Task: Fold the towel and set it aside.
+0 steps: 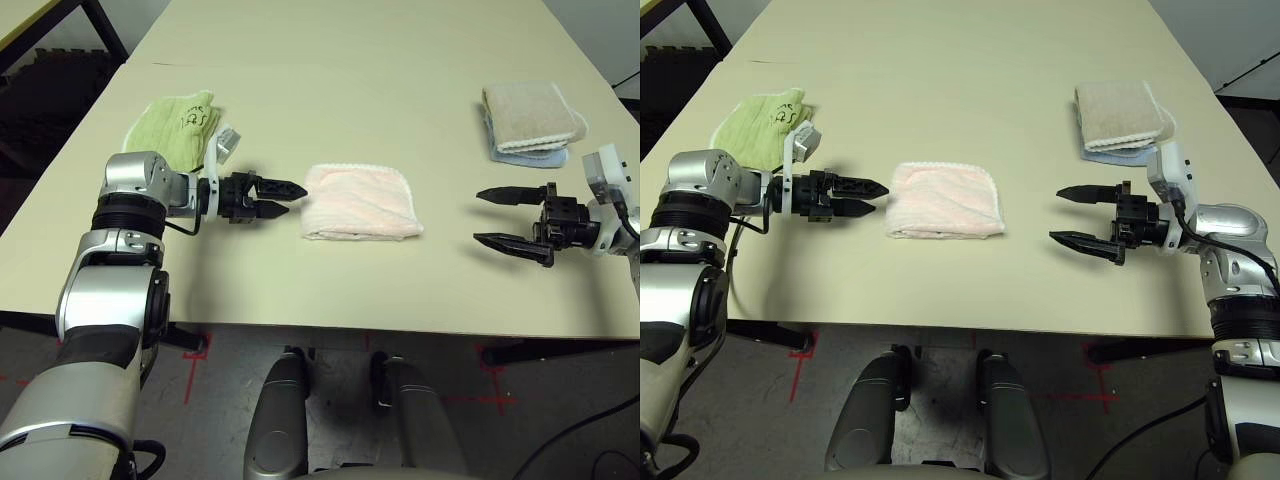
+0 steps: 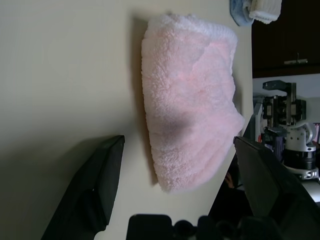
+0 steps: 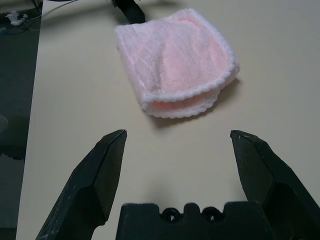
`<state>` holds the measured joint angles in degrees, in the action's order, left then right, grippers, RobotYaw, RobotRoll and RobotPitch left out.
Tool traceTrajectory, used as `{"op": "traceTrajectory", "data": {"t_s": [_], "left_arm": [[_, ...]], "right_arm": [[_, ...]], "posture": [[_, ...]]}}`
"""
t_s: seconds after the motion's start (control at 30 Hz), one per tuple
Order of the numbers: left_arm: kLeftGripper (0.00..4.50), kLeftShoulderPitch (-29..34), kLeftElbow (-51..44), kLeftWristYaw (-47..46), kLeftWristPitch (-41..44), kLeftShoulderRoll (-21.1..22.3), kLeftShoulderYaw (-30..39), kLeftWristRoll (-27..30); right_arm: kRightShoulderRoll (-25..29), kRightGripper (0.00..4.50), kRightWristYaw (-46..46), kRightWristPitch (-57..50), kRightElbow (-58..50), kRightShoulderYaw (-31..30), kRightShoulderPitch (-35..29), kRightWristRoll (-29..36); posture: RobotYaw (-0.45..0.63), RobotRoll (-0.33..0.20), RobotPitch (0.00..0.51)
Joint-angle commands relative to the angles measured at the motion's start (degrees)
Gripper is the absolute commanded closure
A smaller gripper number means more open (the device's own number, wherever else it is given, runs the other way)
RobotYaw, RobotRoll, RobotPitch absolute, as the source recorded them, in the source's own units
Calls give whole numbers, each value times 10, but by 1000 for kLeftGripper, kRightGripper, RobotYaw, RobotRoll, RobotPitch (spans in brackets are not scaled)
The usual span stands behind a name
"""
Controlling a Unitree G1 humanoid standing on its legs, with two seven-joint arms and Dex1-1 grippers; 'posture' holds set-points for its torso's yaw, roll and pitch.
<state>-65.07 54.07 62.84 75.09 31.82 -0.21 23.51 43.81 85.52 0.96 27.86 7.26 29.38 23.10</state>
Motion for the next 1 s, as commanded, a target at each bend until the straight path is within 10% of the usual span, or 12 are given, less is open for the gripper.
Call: {"op": "traceTrajectory", "data": {"t_s": [0.03, 0.4, 0.8, 1.0], "left_arm": [[64, 2, 14, -21, 5, -33, 0, -5], [64, -29, 21, -86, -15, -139, 36, -4], [4467, -28, 29, -101, -32, -136, 41, -7], [4467, -29, 36, -95, -37, -111, 50, -3]], "right_arm": [[1, 0, 5, 7, 8, 4, -12, 1], [-4, 0, 8, 31, 36, 3, -5, -2], [0, 0, 15, 52, 64, 6, -3, -5], [0, 0, 16, 62, 81, 4, 5, -8]], "posture": [[83, 0, 226], [76, 0, 220], [74, 0, 218], [81, 0, 215]]}}
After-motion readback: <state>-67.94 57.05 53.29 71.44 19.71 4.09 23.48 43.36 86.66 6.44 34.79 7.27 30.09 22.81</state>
